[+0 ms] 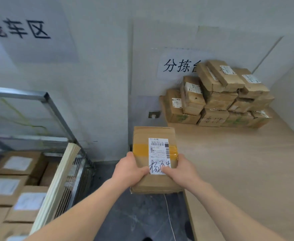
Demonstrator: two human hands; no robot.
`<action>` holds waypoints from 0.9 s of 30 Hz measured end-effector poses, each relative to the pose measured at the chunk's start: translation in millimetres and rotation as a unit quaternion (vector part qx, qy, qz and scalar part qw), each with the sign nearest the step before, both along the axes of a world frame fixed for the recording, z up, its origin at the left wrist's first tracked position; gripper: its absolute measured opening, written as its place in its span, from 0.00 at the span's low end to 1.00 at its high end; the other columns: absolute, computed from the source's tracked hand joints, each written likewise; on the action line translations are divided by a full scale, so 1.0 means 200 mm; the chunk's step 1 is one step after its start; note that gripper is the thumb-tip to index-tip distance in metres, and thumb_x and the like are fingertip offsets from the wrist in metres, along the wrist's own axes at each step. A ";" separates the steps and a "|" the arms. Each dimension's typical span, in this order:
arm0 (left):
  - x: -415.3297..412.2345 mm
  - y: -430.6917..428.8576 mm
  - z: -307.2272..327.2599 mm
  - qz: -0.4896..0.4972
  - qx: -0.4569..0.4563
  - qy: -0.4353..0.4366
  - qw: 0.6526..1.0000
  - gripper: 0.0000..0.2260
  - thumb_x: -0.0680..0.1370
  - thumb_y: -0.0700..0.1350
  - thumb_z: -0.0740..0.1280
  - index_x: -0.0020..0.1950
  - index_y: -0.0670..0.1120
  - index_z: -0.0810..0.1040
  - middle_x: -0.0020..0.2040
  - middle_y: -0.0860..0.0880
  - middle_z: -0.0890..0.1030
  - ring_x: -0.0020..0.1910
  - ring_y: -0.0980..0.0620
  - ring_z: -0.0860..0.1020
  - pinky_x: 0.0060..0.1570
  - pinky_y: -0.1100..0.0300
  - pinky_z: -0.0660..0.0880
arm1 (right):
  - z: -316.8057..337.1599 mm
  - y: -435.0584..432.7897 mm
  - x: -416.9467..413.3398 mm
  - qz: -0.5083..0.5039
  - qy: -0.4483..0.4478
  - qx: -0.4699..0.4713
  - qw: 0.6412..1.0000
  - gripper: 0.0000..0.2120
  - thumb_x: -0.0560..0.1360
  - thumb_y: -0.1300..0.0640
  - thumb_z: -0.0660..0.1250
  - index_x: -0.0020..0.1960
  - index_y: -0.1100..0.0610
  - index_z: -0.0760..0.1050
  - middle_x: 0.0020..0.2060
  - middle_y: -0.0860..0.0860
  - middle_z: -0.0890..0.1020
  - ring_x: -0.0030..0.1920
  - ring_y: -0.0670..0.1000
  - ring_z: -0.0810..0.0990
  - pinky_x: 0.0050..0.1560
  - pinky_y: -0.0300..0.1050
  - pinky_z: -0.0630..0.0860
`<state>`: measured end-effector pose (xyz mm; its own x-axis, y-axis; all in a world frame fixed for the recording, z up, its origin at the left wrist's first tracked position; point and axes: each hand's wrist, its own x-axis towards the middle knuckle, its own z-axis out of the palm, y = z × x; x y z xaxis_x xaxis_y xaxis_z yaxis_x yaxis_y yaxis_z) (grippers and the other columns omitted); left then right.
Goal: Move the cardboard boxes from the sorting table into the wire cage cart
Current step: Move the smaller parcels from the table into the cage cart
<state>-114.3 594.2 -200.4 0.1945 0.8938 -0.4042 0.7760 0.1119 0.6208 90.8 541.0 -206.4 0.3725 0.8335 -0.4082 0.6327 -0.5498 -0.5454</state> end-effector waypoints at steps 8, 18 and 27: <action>-0.65 0.01 0.04 0.097 0.015 -0.002 0.995 0.27 0.67 0.63 0.73 0.55 0.50 0.67 0.48 0.54 0.76 0.46 0.50 0.76 0.41 0.57 0.71 | 0.11 0.17 -0.60 0.119 -0.001 -0.006 0.993 0.29 0.66 0.38 0.73 0.61 0.47 0.70 0.54 0.42 0.79 0.54 0.47 0.78 0.51 0.46 0.76; -1.33 -0.12 0.06 0.211 0.026 -0.009 0.977 0.28 0.66 0.63 0.74 0.55 0.50 0.66 0.49 0.53 0.77 0.49 0.50 0.78 0.43 0.56 0.73 | 0.19 0.28 -1.31 0.227 0.002 -0.012 0.974 0.28 0.63 0.37 0.70 0.58 0.47 0.70 0.51 0.40 0.79 0.52 0.45 0.78 0.53 0.46 0.77; -1.79 -0.20 0.02 0.303 0.010 0.005 0.953 0.26 0.68 0.61 0.74 0.54 0.50 0.65 0.48 0.53 0.76 0.47 0.51 0.76 0.42 0.56 0.72 | 0.16 0.38 -1.83 0.330 -0.016 -0.015 0.944 0.27 0.65 0.38 0.72 0.58 0.46 0.69 0.54 0.41 0.80 0.52 0.46 0.79 0.51 0.43 0.75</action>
